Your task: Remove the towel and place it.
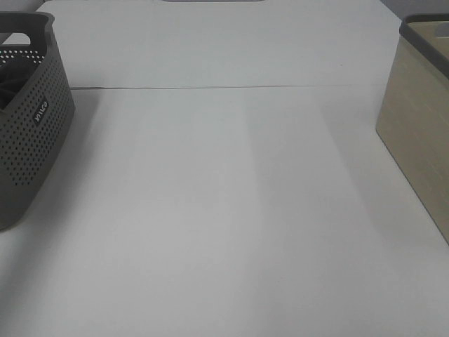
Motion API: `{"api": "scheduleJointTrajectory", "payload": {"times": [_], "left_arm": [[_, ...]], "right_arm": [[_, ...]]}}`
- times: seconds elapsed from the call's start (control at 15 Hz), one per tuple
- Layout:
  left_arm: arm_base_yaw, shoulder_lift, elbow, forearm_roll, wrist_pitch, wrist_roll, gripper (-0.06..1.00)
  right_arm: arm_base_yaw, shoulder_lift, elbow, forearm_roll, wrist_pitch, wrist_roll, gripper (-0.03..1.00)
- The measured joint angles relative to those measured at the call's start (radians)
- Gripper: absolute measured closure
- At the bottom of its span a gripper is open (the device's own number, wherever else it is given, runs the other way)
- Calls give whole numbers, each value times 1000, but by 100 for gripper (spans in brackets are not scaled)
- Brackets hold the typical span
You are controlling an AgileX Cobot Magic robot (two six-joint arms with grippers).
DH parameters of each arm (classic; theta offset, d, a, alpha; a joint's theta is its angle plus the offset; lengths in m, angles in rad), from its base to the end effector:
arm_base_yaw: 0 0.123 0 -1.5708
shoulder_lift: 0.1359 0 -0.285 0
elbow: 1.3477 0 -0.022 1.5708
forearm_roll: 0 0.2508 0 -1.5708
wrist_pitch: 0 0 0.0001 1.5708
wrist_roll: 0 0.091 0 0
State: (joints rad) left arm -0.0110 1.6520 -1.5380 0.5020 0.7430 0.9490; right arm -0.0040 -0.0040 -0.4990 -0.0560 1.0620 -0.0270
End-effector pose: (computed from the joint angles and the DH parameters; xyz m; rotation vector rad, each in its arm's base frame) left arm 0.3785 0.0255 0.3608 1.3810 2.0410 1.0218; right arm -0.0055 -0.0044 0.2770 -0.0208 2.0423 -0.0864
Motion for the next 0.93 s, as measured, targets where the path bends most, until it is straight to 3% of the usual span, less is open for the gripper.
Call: {"api": "scheduleJointTrajectory", "payload": {"times": [0.47, 0.73, 0.93], "left_arm": [[-199, -195, -21, 35, -44, -54, 94], [-372, -225, -168, 122, -3, -129, 94], [-494, -227, -219, 127, 2, -130, 94]], "right_arm": [[0, 0, 0, 0, 0, 0, 21], [0, 0, 0, 0, 0, 0, 21], [0, 30, -8, 12, -9, -6, 21]]}}
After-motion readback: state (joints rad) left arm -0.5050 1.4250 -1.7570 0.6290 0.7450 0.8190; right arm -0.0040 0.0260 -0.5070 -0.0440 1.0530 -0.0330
